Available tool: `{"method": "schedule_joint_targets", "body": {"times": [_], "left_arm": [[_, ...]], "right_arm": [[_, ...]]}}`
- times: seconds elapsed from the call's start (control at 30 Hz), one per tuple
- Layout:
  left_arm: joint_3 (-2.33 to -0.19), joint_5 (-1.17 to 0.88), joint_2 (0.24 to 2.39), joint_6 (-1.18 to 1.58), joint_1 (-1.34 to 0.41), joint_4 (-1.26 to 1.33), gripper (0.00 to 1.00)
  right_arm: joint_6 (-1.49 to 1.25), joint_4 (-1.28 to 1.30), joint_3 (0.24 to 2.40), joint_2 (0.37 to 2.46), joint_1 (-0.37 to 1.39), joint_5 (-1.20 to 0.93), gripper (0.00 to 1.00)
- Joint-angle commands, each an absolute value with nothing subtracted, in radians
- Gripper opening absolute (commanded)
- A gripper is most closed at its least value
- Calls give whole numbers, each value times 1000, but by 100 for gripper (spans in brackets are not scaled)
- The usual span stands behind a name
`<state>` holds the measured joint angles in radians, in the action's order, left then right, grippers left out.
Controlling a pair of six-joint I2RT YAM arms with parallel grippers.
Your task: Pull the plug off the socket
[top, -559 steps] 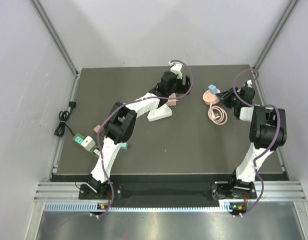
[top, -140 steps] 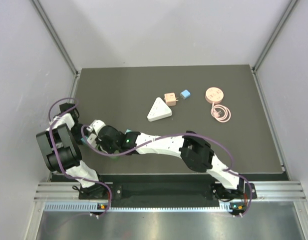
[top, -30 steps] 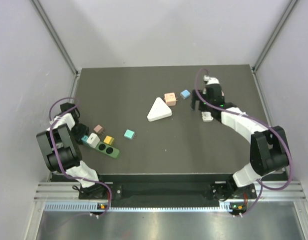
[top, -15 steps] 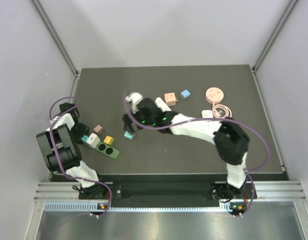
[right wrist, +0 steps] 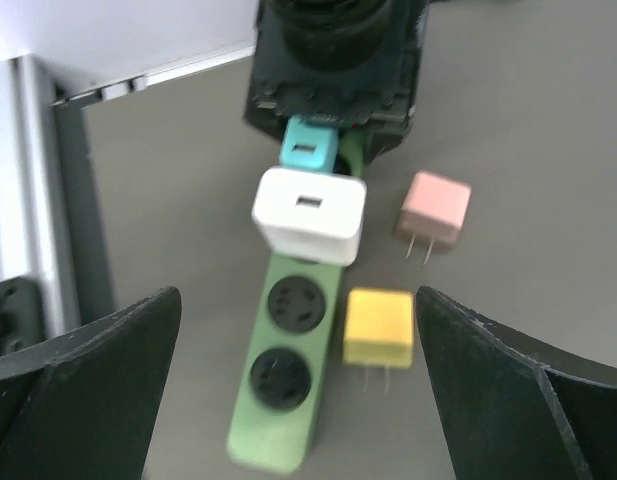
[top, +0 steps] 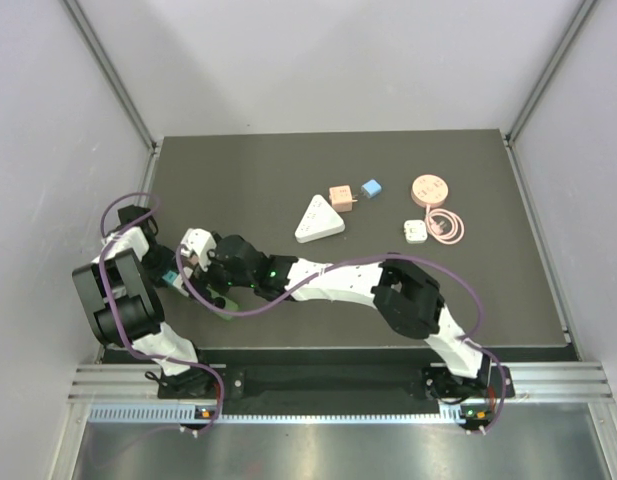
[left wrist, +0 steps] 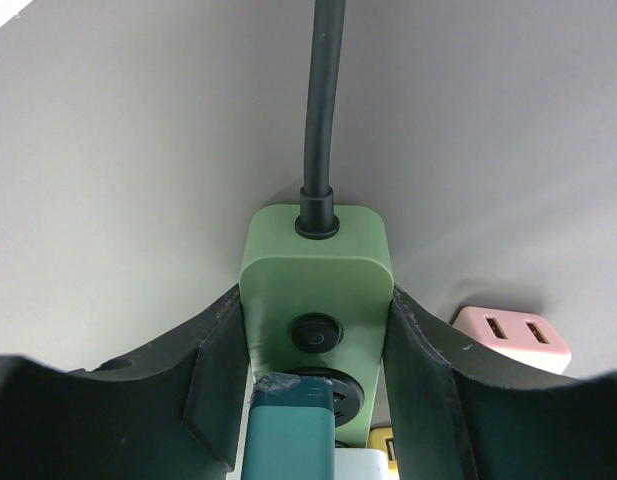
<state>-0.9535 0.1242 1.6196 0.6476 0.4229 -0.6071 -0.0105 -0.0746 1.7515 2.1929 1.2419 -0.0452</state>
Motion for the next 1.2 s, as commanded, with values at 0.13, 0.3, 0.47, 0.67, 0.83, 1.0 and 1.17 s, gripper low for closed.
{"method": "schedule_joint_targets", "body": {"times": [0.13,0.3,0.47,0.67,0.83,1.0,1.17], "left_arm": [[-966,124,1611,666,423,-689,0],[-973,140,1609,690,422,-718,0],[-977,196,1598,687,422,-738,0],[-988,152,1624,644,422,-739,0],[-980,118,1632,637,422,-726,0],[-983,120,1632,640,420,-726,0],[-979,118,1638,646,422,-721,0]], "right_arm": [[35,-147,1868,2286,1264,-6,100],[40,-160,1902,2325,1279,-25,100],[23,-181,1928,2359,1285,-18,97],[28,-164,1996,2419,1285,-41,93],[38,-149,2071,2471,1287,-20,91],[49,-138,2109,2513,1287,-6,88],[40,-141,2120,2528,1287,31,77]]}}
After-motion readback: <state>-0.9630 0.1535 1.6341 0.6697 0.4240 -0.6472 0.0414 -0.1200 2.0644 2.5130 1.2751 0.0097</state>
